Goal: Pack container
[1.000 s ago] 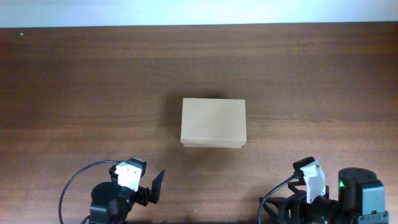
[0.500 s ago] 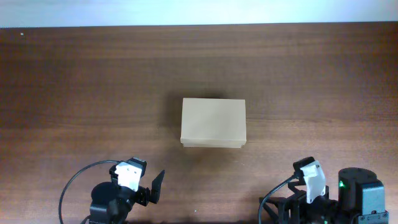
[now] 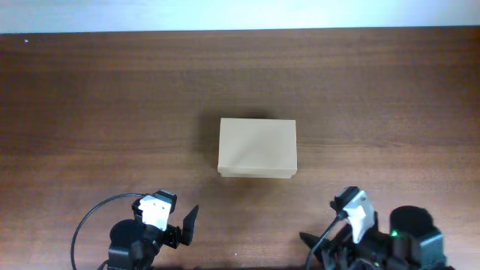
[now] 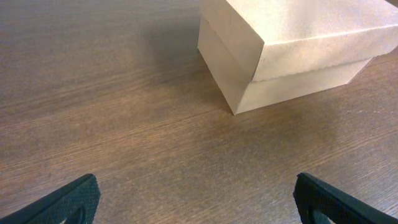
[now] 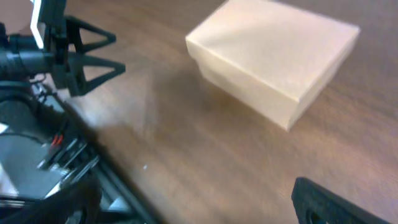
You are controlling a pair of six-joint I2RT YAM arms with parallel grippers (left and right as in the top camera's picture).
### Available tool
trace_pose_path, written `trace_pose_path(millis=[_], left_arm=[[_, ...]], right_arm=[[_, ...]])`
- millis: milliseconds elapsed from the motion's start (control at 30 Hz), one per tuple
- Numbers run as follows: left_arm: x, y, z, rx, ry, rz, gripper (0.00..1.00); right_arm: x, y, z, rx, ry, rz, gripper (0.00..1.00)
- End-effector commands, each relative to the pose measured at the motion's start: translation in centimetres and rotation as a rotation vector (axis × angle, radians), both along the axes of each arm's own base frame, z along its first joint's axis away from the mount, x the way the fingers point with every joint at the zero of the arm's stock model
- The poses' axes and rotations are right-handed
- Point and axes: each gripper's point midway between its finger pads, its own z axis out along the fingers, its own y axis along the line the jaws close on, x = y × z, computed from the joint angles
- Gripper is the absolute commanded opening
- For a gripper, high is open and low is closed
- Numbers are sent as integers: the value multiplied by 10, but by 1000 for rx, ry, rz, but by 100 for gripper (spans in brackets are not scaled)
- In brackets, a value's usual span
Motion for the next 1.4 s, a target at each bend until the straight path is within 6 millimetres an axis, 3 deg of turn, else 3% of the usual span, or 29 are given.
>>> trace_pose_path(millis=[0, 300, 567, 1367], left_arm=[[-1, -1, -2, -11, 3, -3, 99], [-1, -1, -2, -11, 3, -3, 99], [-1, -1, -2, -11, 3, -3, 99], [-1, -1, -2, -11, 3, -3, 99]], right_arm=[[0, 3, -24, -4, -42, 25, 99], [7, 8, -95, 8, -62, 37, 99], [13, 11, -128, 19, -80, 37, 99], [14, 10, -129, 15, -83, 30, 99]])
